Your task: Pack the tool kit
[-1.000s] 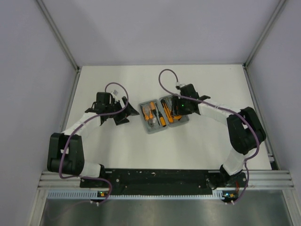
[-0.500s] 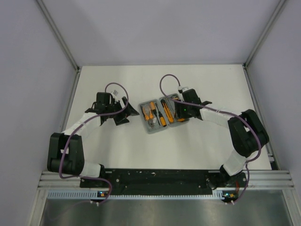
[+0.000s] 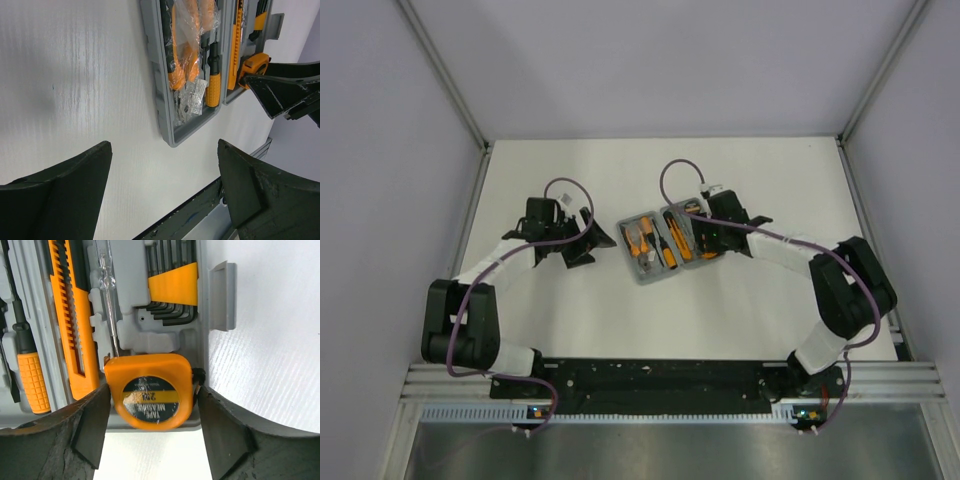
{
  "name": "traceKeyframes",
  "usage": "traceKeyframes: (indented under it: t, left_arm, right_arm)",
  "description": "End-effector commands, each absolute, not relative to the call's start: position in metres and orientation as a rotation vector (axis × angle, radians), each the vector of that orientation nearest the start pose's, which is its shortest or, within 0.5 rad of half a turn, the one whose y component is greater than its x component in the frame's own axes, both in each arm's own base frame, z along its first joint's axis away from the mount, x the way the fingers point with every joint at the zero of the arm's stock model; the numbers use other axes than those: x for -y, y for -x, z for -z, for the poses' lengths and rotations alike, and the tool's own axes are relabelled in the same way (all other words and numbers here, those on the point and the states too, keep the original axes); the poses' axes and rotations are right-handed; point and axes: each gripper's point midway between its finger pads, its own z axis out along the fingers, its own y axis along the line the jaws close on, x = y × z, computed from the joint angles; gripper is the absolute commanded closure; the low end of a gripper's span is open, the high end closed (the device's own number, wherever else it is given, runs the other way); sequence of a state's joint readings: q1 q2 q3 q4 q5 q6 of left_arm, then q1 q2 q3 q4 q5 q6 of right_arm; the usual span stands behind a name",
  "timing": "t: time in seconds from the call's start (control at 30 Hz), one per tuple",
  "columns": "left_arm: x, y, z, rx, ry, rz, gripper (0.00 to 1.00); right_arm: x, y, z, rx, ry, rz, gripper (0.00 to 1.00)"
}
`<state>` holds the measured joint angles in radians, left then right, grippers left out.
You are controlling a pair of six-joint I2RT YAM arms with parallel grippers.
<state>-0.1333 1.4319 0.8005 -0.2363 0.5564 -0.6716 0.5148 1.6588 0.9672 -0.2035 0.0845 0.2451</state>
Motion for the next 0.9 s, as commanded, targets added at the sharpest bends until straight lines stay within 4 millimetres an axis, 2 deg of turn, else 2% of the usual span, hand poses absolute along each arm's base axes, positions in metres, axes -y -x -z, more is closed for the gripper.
traceKeyframes:
  t: [0.0, 0.13, 0.27, 0.5, 0.73, 0.87]
  left_arm:
    - [0.158, -0.316, -0.102, -2.465, 0.394, 1.034, 0.11]
    - [0.160, -0.316, -0.103, -2.458, 0.388, 1.058, 0.11]
    - [0.163, -0.316, -0.102, -2.462, 0.387, 1.080, 0.11]
    - [0.163, -0.316, -0.103, -2.459, 0.379, 1.085, 0.11]
    - [0.163, -0.316, -0.103, -2.459, 0.382, 1.084, 0.11]
    - [0.163, -0.316, -0.103, -2.459, 0.381, 1.085, 0.11]
  right_arm:
    - [-0.190, -0.349, -0.077, -2.376, 0.288, -0.220, 0.29]
    - [-0.193, -0.348, -0.084, -2.368, 0.294, -0.240, 0.23]
    - [-0.193, -0.349, -0.082, -2.381, 0.296, -0.231, 0.22]
    - [-0.194, -0.352, -0.089, -2.370, 0.313, -0.217, 0.32]
    - [-0.196, -0.358, -0.101, -2.320, 0.325, -0.195, 0.38]
    - [-0.198, -0.361, -0.096, -2.323, 0.335, -0.186, 0.41]
